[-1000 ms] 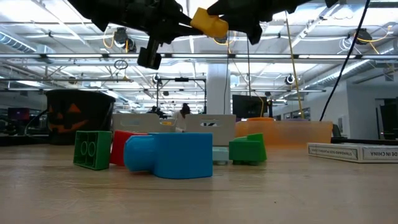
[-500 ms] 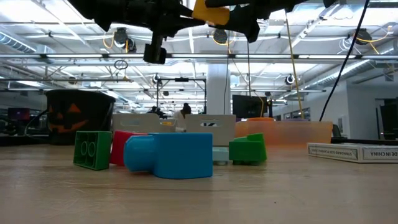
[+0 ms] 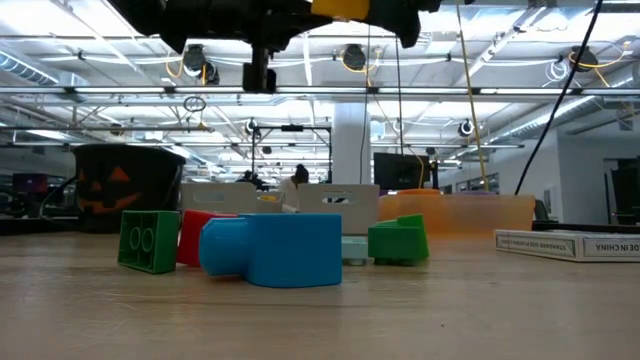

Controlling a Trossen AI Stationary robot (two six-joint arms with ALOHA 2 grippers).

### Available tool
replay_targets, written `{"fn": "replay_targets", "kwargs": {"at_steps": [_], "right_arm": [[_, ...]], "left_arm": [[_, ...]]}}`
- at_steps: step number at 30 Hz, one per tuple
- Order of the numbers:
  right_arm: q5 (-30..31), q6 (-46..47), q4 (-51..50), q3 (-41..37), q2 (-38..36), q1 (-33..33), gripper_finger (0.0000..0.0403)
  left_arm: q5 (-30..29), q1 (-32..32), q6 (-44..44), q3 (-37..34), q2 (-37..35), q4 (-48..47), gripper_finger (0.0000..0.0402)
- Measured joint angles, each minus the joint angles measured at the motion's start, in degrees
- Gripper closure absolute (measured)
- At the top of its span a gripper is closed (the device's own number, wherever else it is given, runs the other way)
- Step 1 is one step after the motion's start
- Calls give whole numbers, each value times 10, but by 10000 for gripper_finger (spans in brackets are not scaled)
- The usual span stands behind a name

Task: Pick & Place Toys
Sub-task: Put the yellow game piece into the left gray bin

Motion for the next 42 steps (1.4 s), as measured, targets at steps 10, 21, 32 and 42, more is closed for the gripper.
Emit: {"fn": "replay_targets", "kwargs": {"at_steps": [10,21,32,42], "right_arm": [[60,-21,-62,0,-91,-17,168],[63,36,29,0,-132,-76,170],[63,-11,422,0,26,-115,174],[61,45,584,2,89,-118,173]], "left_arm": [[35,43,8,0,-3,102,400],[9,134,20,10,-3,274,401],[57,170,229,181,0,193,401],[27,157,441,272,0,-39,401]]}}
